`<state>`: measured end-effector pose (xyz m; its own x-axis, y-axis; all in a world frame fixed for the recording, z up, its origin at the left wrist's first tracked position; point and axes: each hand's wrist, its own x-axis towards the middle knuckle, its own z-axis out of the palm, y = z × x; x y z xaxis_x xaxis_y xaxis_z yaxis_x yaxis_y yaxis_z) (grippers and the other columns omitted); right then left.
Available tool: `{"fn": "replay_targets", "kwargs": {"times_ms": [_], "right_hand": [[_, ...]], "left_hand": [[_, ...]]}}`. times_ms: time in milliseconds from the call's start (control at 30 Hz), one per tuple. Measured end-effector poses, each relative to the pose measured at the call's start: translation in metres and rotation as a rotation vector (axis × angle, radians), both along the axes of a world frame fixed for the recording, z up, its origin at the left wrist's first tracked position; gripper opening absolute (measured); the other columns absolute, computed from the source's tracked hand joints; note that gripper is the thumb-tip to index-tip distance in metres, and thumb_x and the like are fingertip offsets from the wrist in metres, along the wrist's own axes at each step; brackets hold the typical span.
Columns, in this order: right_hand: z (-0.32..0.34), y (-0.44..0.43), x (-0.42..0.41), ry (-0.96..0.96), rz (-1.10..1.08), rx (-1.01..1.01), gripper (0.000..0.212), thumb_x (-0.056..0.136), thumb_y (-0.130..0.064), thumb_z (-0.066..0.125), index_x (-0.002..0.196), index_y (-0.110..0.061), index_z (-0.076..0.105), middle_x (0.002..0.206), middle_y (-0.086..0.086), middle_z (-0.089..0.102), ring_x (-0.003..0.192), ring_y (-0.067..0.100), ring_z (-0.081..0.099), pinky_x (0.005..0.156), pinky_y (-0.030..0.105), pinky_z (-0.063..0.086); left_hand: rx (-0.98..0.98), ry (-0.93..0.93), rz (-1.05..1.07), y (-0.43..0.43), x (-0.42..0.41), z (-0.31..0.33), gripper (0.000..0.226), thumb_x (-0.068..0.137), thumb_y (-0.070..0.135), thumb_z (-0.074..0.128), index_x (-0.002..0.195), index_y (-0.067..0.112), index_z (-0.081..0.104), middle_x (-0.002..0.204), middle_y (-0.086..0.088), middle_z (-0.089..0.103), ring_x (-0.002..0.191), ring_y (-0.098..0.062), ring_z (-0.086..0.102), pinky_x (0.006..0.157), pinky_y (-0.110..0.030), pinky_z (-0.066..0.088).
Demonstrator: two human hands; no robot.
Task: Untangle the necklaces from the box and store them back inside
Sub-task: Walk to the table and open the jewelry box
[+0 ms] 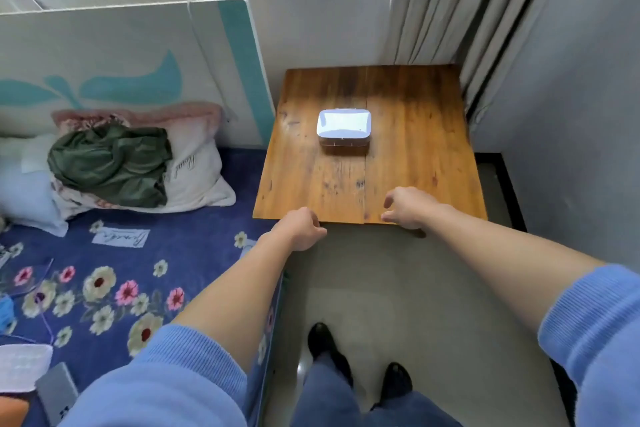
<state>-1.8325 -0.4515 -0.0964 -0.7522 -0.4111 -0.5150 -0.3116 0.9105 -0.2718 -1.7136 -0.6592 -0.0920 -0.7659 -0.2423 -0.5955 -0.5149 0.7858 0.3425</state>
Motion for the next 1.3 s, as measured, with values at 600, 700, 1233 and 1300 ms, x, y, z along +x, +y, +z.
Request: {"fn": "replay_targets", "kwargs": {"times_ms": [600,700,1233,1300], "right_hand": [[-0.072,-0.110,-0.185,0.003,-0.264,-0.034,0.038,0.091,-0.034,0.057,0.125,-0.017,0.058,0.121,0.007,0.066,0.104,0.027,0.062,0.085,0.039,0.054],[-0.088,-0.115,-0.219,0.029,-0.345,-0.056,0.039,0.091,-0.033,0.056,0.125,-0.016,0.058,0.118,0.008,0.066,0.102,0.028,0.061,0.082,0.037,0.052],[-0.168,-0.156,-0.322,-0.073,-0.592,-0.256,0.035,0.090,-0.027,0.057,0.122,-0.014,0.060,0.117,0.009,0.060,0.096,0.028,0.057,0.070,0.029,0.042],[-0.167,-0.154,-0.326,-0.101,-0.601,-0.262,0.037,0.090,-0.027,0.057,0.124,-0.014,0.059,0.118,0.009,0.060,0.098,0.028,0.057,0.073,0.031,0.045]], "left_hand": [[0.189,-0.075,0.097,-0.156,-0.229,-0.089,0.024,0.096,0.036,0.055,0.099,0.012,0.060,0.088,-0.009,0.068,0.082,-0.024,0.069,0.066,-0.032,0.060],[0.220,-0.033,0.161,-0.158,-0.258,-0.105,0.021,0.096,0.034,0.055,0.100,0.014,0.060,0.089,-0.007,0.067,0.081,-0.022,0.068,0.072,-0.035,0.061],[0.238,-0.012,0.624,-0.136,-0.389,-0.164,0.005,0.082,0.014,0.048,0.081,0.013,0.053,0.081,-0.007,0.049,0.072,-0.025,0.044,0.064,-0.034,0.040],[0.211,-0.010,0.642,-0.132,-0.390,-0.164,0.007,0.082,0.013,0.048,0.077,0.017,0.049,0.082,-0.003,0.049,0.073,-0.025,0.043,0.066,-0.034,0.038]]}}
